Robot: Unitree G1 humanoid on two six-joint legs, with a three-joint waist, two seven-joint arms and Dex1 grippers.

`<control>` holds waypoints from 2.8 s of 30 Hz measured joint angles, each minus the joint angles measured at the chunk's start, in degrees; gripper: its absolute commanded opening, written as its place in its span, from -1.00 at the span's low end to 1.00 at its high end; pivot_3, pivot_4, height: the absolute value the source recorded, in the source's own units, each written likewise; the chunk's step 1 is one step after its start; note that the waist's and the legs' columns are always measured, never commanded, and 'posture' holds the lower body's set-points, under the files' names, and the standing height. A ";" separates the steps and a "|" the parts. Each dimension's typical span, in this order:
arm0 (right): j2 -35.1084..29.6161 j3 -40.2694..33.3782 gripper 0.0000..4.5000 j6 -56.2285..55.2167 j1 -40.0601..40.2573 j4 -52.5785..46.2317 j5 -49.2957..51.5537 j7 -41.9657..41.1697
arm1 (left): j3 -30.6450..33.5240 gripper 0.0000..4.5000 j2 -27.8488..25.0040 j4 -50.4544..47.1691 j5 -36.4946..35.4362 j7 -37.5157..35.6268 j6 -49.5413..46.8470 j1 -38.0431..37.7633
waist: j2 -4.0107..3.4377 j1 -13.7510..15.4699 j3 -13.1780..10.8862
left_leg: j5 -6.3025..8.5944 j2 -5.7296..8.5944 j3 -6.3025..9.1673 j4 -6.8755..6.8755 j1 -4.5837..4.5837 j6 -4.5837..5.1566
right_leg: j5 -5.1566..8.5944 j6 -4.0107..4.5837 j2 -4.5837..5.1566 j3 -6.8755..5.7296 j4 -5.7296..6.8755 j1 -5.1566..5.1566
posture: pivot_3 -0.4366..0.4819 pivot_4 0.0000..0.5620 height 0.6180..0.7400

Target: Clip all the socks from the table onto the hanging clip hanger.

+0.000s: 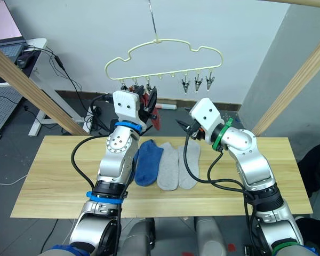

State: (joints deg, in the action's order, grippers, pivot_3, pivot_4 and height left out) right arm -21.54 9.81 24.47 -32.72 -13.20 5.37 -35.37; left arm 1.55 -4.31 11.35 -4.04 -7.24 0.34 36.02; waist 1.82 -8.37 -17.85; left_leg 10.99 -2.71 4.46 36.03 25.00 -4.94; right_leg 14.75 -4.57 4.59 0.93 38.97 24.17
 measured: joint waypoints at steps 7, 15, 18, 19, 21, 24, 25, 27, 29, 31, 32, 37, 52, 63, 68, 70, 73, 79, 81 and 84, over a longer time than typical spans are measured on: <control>-0.07 -0.18 -0.02 0.00 0.08 -0.33 2.22 -1.16 | 0.02 -0.05 0.09 0.80 0.87 1.31 -0.17 0.34 | 0.00 -0.03 0.00 | 0.00 0.00 0.00 0.00 0.00 0.00 | 0.00 0.00 0.00 0.00 0.00 0.00 | -0.71 0.03 0.16; -0.23 -0.17 -0.02 0.00 0.35 -2.15 3.74 -2.19 | 0.00 -0.05 0.38 3.54 1.58 2.79 -0.29 1.77 | 0.00 -0.12 0.00 | 0.00 0.00 0.00 0.00 0.00 0.00 | 0.00 0.00 0.00 0.00 0.00 0.00 | -0.72 0.04 0.16; -0.39 -0.17 -0.02 0.00 0.39 -2.15 3.81 -2.17 | 0.02 -0.05 0.68 4.75 1.80 3.25 -0.23 2.69 | 0.00 -0.12 0.00 | 0.00 0.00 0.00 0.00 0.00 0.00 | 0.00 0.00 0.00 0.00 0.00 0.00 | -0.72 0.04 0.16; -0.41 -0.17 -0.02 0.00 0.39 -2.15 3.83 -2.15 | 0.02 -0.05 0.77 5.09 1.84 3.38 -0.15 3.12 | 0.00 -0.14 0.00 | 0.00 0.00 0.00 0.00 0.00 0.00 | 0.00 0.00 0.00 0.00 0.00 0.00 | -0.72 0.04 0.16; -0.44 -0.17 -0.02 0.00 0.41 -2.15 3.84 -2.13 | 0.02 -0.05 0.83 5.30 1.86 3.54 0.11 3.71 | 0.00 -0.14 0.00 | 0.00 0.00 0.00 0.00 0.00 0.00 | 0.00 0.00 0.00 0.00 0.00 0.00 | -0.72 0.04 0.16; -0.46 -0.17 -0.02 0.00 0.43 -2.15 3.89 -2.12 | 0.05 -0.05 1.03 5.69 1.85 3.96 0.38 4.51 | 0.00 -0.15 0.00 | 0.00 0.00 0.00 0.00 0.00 0.00 | 0.00 0.00 0.00 0.00 0.00 0.00 | -0.73 0.04 0.16; -0.47 -0.17 -0.02 0.00 0.46 -2.15 3.96 -2.12 | 0.05 -0.05 1.19 5.84 1.85 4.00 0.43 4.53 | 0.00 -0.15 0.00 | 0.00 0.00 0.00 0.00 0.00 0.00 | 0.00 0.00 0.00 0.00 0.00 0.00 | -0.73 0.04 0.16; -0.49 -0.17 -0.02 0.00 0.52 -2.15 4.21 -2.11 | 0.05 -0.05 1.33 6.24 1.84 4.03 0.46 4.53 | 0.00 -0.17 0.00 | 0.00 0.00 0.00 0.00 0.00 0.00 | 0.00 0.00 0.00 0.00 0.00 0.00 | -0.73 0.04 0.16; -0.51 -0.17 -0.02 0.00 0.54 -2.15 4.29 -2.10 | 0.06 -0.05 1.39 6.35 1.83 4.03 0.48 4.53 | 0.00 -0.18 0.00 | 0.00 0.00 0.00 0.00 0.00 0.00 | 0.00 0.00 0.00 0.00 0.00 0.00 | -0.73 0.04 0.16; -0.52 -0.17 -0.02 0.00 0.55 -2.15 4.33 -2.08 | 0.08 -0.23 1.44 6.39 1.79 4.03 0.64 4.53 | 0.00 -0.20 0.00 | 0.00 0.00 0.00 0.00 0.00 0.00 | 0.00 0.00 0.00 0.00 0.00 0.00 | -0.73 0.04 0.16; -0.52 -0.17 -0.02 0.00 0.55 -2.15 4.35 -2.08 | 0.13 -0.33 1.50 6.52 1.78 4.02 0.85 4.57 | 0.00 -0.22 0.00 | 0.00 0.00 0.00 0.00 0.00 0.00 | 0.00 0.00 0.00 0.00 0.00 0.00 | -0.73 0.04 0.16; -0.53 -0.17 -0.02 0.00 0.60 -2.15 4.38 -2.06 | 0.24 -0.89 1.82 7.32 1.48 3.90 1.34 5.09 | 0.00 -0.47 0.00 | 0.00 0.00 0.00 0.00 0.00 0.00 | 0.00 0.00 0.00 -0.01 0.00 0.00 | -0.73 0.04 0.16; 3.74 5.29 1.00 1.94 9.43 5.11 -4.28 8.09 | 0.62 -0.89 -0.48 4.74 -0.98 -2.05 1.04 2.81 | 0.00 -0.80 0.00 | 0.00 0.00 -0.01 0.01 -0.01 0.00 | 0.00 0.00 0.00 0.03 0.02 0.00 | -0.66 0.06 0.16; 14.43 4.89 1.00 -13.57 3.11 37.11 -10.24 19.18 | 1.03 -0.89 -2.11 -0.19 -4.08 -7.09 -2.86 1.03 | 0.00 -0.85 0.00 | -0.01 0.00 0.00 0.01 -0.01 0.00 | 0.00 0.01 0.00 0.01 0.03 0.00 | -0.54 0.01 0.16; 16.82 2.61 0.83 -17.65 -0.72 49.13 -9.88 19.92 | 1.08 -0.89 -2.23 -0.86 -4.17 -7.36 -4.06 0.48 | 0.00 -0.22 0.00 | 0.00 0.00 0.00 0.00 0.00 0.00 | -0.01 0.01 0.00 0.00 0.03 0.00 | -0.52 0.00 0.16; 17.44 1.89 0.59 -18.01 -1.82 51.29 -9.28 19.32 | 1.19 -0.89 -2.34 -1.33 -4.27 -7.38 -4.75 0.35 | 0.00 -0.10 0.01 | 0.00 0.00 0.00 0.01 -0.01 0.00 | -0.01 0.01 0.00 0.01 0.04 -0.01 | -0.52 0.00 0.16; 17.63 1.40 0.10 -18.55 -2.38 53.09 -9.12 19.11 | 1.19 -0.89 -2.37 -1.73 -4.77 -7.69 -5.32 0.22 | -0.01 0.34 0.01 | -0.01 0.00 0.01 0.02 -0.03 0.00 | -0.01 0.01 0.00 -0.01 0.07 -0.02 | -0.52 0.00 0.16; 17.76 0.56 -0.90 -19.09 -2.26 53.64 -9.12 19.08 | 1.56 -0.89 -2.65 -2.45 -6.97 -9.58 -7.47 0.19 | -0.01 0.38 0.02 | -0.01 0.00 0.01 0.05 -0.03 -0.01 | -0.01 0.01 0.00 -0.01 0.08 -0.04 | -0.53 0.00 0.16; 17.75 0.48 -1.00 -19.09 -2.08 53.29 -9.13 19.00 | 1.67 -0.89 -2.99 -2.64 -7.84 -10.10 -8.13 0.20 | -0.01 0.36 0.02 | -0.01 0.00 0.01 0.04 -0.03 -0.01 | -0.01 0.01 0.00 0.00 0.08 -0.04 | -0.53 0.00 0.16; 17.66 0.48 -1.00 -18.90 -1.16 51.65 -9.13 18.67 | 2.36 -0.89 -3.30 -3.30 -9.73 -11.22 -9.84 0.20 | -0.01 0.38 0.02 | -0.01 0.00 0.01 0.04 -0.02 -0.01 | -0.01 0.01 0.00 0.00 0.08 -0.03 | -0.53 0.01 0.16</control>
State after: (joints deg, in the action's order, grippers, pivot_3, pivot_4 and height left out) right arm -3.88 10.29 5.57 -33.88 38.45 -3.76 -16.70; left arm 3.91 -7.61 8.05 -13.76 -18.46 -9.50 36.21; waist 1.81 -7.99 -17.83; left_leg 10.99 -2.71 4.47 36.08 24.98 -4.95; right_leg 14.74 -4.56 4.59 0.93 39.04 24.14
